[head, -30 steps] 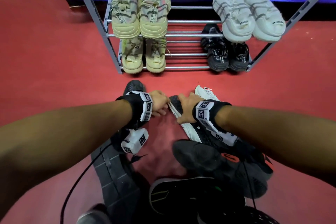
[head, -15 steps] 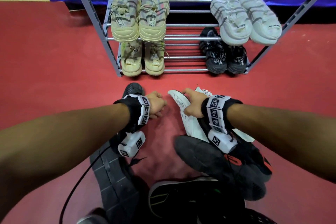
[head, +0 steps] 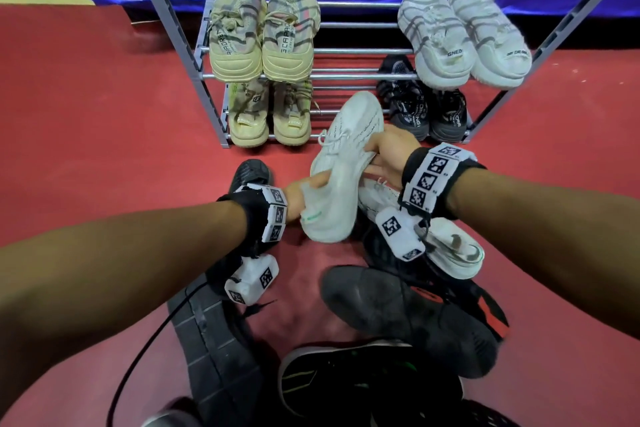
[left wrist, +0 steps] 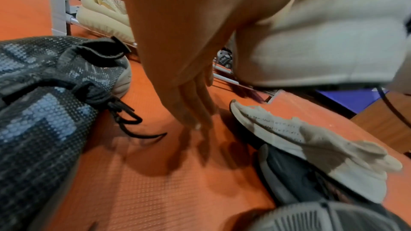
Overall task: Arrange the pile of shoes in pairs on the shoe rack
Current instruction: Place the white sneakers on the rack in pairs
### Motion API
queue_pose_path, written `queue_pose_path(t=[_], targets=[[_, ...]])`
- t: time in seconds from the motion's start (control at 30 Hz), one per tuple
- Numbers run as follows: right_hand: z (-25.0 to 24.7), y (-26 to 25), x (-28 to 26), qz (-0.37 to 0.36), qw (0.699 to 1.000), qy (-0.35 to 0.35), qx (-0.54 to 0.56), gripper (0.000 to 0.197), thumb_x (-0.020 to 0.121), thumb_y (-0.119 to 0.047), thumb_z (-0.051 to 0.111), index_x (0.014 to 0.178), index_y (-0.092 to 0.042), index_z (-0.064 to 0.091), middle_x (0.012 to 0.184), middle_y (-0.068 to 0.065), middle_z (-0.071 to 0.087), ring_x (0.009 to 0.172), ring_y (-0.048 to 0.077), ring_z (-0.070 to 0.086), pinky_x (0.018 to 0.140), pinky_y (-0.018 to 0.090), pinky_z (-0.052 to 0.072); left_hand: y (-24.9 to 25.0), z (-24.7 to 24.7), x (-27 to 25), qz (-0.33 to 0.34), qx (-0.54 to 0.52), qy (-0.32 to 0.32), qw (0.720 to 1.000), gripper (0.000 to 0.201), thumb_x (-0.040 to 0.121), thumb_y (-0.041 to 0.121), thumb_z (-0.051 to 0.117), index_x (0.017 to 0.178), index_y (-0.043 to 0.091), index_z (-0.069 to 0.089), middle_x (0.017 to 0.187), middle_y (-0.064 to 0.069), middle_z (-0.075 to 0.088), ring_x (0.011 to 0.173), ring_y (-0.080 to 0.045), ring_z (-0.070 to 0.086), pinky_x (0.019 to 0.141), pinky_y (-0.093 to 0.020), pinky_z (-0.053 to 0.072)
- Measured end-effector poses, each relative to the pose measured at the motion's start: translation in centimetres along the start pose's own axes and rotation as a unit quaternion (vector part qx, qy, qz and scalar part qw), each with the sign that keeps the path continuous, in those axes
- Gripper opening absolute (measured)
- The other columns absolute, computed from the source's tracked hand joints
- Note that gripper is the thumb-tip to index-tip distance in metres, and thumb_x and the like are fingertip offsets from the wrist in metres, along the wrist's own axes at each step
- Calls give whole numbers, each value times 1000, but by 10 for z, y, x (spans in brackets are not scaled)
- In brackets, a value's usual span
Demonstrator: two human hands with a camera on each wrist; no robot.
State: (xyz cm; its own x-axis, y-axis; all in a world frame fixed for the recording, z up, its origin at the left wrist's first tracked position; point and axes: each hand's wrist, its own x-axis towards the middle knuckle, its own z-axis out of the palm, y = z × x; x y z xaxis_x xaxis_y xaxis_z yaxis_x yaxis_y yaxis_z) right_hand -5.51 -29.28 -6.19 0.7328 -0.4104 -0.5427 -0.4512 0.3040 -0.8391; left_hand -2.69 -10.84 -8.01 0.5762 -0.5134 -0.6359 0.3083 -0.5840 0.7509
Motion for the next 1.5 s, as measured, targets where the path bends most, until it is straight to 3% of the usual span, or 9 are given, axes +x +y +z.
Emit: queue_pose_path(t=[0.17, 0.27, 0.43, 0.57, 0.73, 0.87, 1.1, 1.27, 1.5], targets=[[-6, 2, 6, 25, 998, -13, -52, 31, 85, 8, 49, 111, -2, 61, 107, 19, 71, 98, 35, 72, 82, 47, 61, 0, 4, 0, 34, 5, 26, 999, 6, 88, 7, 59, 93, 5, 63, 69, -5, 64, 65, -23, 54, 55, -21, 44], [-17, 8, 6, 71, 991, -26, -110, 28, 89, -1, 56, 116, -2, 61, 109, 18, 74, 95, 33, 74, 87, 46, 60, -4, 7, 3, 29, 37, 48, 998, 14, 88, 7, 63, 101, 5, 61, 73, -9, 59, 50, -17, 50, 39, -17, 38], [-41, 14, 7, 88, 956, -18, -280, 34, 90, -26, 63, 114, -3, 67, 107, 10, 70, 88, 24, 66, 87, 39, 57, -6, -1, 5, 26, 33, 88, 995, 41, 91, 1, 57, 131, 8, 56, 124, -9, 63, 111, -23, 59, 90, -28, 42], [-61, 16, 2, 54, 914, -15, -402, 13, 93, -19, 58, 90, -12, 69, 89, 7, 65, 77, 20, 57, 65, 29, 47, -5, -8, 6, 25, 42, 104, 993, 41, 91, 7, 54, 131, 12, 57, 127, -6, 62, 118, -26, 55, 103, -34, 40], [-72, 24, -12, 74, 864, -5, -497, 42, 88, -20, 67, 129, -16, 61, 112, 7, 66, 97, 24, 61, 80, 32, 51, -10, -10, 6, 30, 11, 146, 989, 45, 70, 25, 48, 108, 4, 63, 106, -8, 65, 99, -27, 55, 101, -50, 40], [-70, 37, -15, 108, 841, -44, -529, 75, 91, -26, 67, 153, -19, 26, 109, 9, 66, 88, 24, 62, 67, 30, 50, -6, -8, 2, 42, 24, 152, 987, 28, 87, 17, 48, 108, 9, 65, 109, -11, 66, 98, -26, 55, 97, -44, 42], [-82, 36, -6, 139, 801, -36, -581, 86, 79, -34, 70, 154, -22, 30, 153, 11, 43, 135, 33, 45, 110, 42, 39, -8, -4, 3, 48, 57, 160, 984, 41, 73, 36, 45, 103, 21, 69, 106, -4, 71, 104, -29, 61, 101, -49, 44], [-92, 34, -8, 95, 803, -72, -584, 51, 86, -32, 70, 133, -18, 55, 130, 4, 62, 112, 24, 60, 98, 35, 49, -3, -6, -4, 53, 76, 164, 982, 28, 82, 29, 47, 99, 20, 68, 103, -6, 70, 103, -31, 61, 97, -47, 45], [-100, 31, -16, 3, 835, -95, -542, 28, 91, -20, 66, 117, -22, 54, 110, 1, 68, 101, 23, 66, 91, 38, 55, 6, -3, -14, 94, 63, 185, 976, 31, 81, 25, 45, 101, 20, 69, 102, -6, 69, 99, -30, 58, 94, -43, 43]])
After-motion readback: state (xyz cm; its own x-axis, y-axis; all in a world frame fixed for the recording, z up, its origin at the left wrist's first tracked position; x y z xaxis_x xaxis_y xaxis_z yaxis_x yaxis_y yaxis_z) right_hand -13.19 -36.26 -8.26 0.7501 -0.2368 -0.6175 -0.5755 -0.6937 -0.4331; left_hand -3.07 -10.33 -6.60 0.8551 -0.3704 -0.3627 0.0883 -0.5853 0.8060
